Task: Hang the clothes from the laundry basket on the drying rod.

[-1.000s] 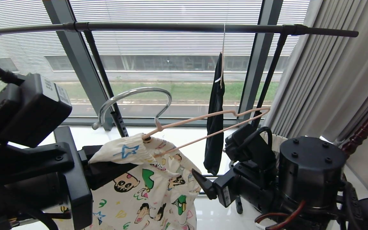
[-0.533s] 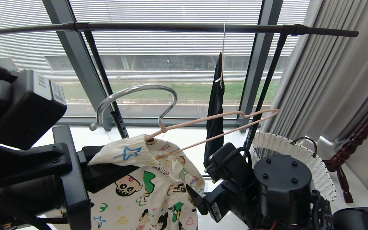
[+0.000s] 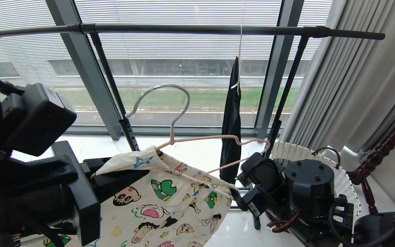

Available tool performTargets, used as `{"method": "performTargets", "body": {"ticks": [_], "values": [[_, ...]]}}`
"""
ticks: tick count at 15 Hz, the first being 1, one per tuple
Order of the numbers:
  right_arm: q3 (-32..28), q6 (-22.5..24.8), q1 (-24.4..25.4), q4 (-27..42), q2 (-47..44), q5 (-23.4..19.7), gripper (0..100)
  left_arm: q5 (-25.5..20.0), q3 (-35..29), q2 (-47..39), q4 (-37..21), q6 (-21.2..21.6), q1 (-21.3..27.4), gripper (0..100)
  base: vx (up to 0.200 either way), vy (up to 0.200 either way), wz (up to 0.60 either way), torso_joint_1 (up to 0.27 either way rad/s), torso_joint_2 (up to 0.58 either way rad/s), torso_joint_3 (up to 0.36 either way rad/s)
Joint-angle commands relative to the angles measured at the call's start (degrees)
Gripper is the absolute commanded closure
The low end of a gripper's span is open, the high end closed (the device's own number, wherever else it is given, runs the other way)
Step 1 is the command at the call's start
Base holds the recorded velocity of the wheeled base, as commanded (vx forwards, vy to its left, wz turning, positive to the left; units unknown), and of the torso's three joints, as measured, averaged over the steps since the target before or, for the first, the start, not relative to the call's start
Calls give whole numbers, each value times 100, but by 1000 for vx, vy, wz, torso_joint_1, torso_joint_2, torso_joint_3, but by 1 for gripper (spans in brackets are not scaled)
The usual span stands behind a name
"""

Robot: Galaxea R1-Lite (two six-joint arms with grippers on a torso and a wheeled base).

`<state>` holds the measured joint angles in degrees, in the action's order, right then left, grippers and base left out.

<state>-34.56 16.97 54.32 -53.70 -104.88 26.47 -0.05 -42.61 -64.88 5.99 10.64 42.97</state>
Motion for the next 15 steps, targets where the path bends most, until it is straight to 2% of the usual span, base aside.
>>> {"method": "performTargets", "body": {"ticks": [1, 2, 4, 7, 10, 13, 15], "values": [[125, 122, -211, -114, 134, -1, 0, 22, 147, -7, -1, -1, -131, 100, 0, 0, 0, 0, 0, 0], [204, 298, -264, -317, 187, -1, 0, 31, 262, 2, -1, -1, -149, 100, 0, 0, 0, 0, 0, 0], [257, 316, -326, -448, 248, -1, 0, 31, 393, 45, -1, 34, -149, 100, 0, 0, 0, 0, 0, 0], [362, 456, -704, -448, 407, -10, 0, 22, 481, 168, -1, 78, -149, 100, 0, 0, 0, 0, 0, 0], [353, 535, -985, -448, 574, -71, 0, 5, 833, 379, -1, 333, -149, 100, 0, 0, 0, 0, 0, 0], [327, 571, -1020, -448, 714, -133, 0, 22, 1211, 432, -1, 817, -149, 100, 0, 0, 0, 0, 0, 0], [327, 834, -1011, -448, 934, -405, 0, 207, 1369, 160, 8, 940, -325, 100, 0, 0, 0, 0, 0, 0]]}}
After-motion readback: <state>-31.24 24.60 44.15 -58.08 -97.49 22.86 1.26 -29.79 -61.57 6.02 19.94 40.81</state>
